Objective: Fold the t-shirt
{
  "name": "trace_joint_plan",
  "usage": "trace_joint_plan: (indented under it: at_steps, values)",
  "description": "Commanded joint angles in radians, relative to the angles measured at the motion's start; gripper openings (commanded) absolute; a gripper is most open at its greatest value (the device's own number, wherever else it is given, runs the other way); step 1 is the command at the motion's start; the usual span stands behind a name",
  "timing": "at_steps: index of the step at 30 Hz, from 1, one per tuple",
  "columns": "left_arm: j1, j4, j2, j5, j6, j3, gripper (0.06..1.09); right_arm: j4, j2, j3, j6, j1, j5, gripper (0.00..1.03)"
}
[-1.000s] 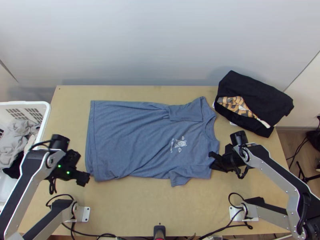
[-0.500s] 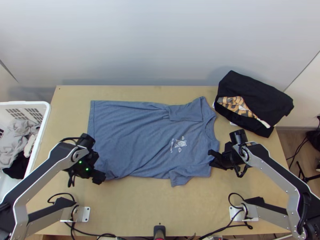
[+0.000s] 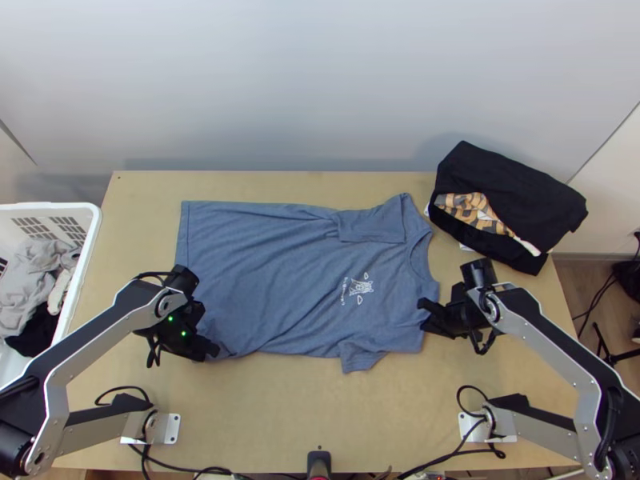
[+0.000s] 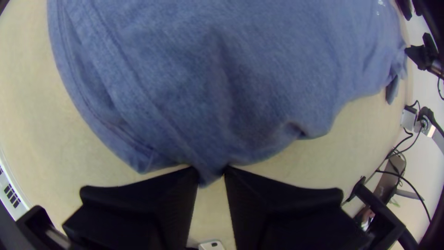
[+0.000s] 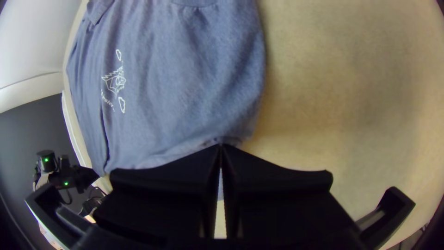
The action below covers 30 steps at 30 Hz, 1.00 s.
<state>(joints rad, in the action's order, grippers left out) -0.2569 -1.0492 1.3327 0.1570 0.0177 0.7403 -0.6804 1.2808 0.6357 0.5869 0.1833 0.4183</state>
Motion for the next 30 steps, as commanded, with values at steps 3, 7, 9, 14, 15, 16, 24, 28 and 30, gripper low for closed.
trace_joint_plan:
  at_steps: [3,7,9,14,15,16,24,28,30]
  values:
    - [0.016,0.049,-0.021,0.003,-0.004,0.047,0.10,0.001,-0.012,0.005,-0.012,-0.033,-0.003,0.03]
    - [0.034,0.040,-0.017,0.003,-0.038,0.131,0.10,0.001,-0.012,-0.002,-0.015,-0.033,-0.003,0.03]
    - [0.051,0.038,-0.001,0.004,-0.067,0.174,0.10,0.001,-0.012,-0.007,-0.016,-0.031,-0.003,0.03]
    - [0.081,0.040,0.042,0.004,-0.071,0.234,0.10,0.004,-0.014,-0.016,-0.015,-0.030,-0.003,0.03]
    - [0.081,0.038,0.051,0.004,-0.071,0.241,0.10,0.004,-0.014,-0.018,-0.015,-0.030,-0.003,0.03]
    - [0.081,0.040,0.063,0.004,-0.071,0.249,0.10,0.004,-0.015,-0.019,-0.016,-0.030,-0.003,0.03]
    - [0.058,0.144,0.186,0.007,-0.128,0.315,1.00,0.010,-0.024,-0.042,-0.012,-0.025,-0.003,0.03]
    - [0.025,0.206,0.210,0.007,-0.191,0.350,1.05,0.015,-0.034,-0.047,-0.006,-0.022,-0.003,0.03]
    - [0.030,0.196,0.204,0.007,-0.194,0.378,1.05,0.015,-0.043,-0.050,-0.004,-0.022,-0.003,0.03]
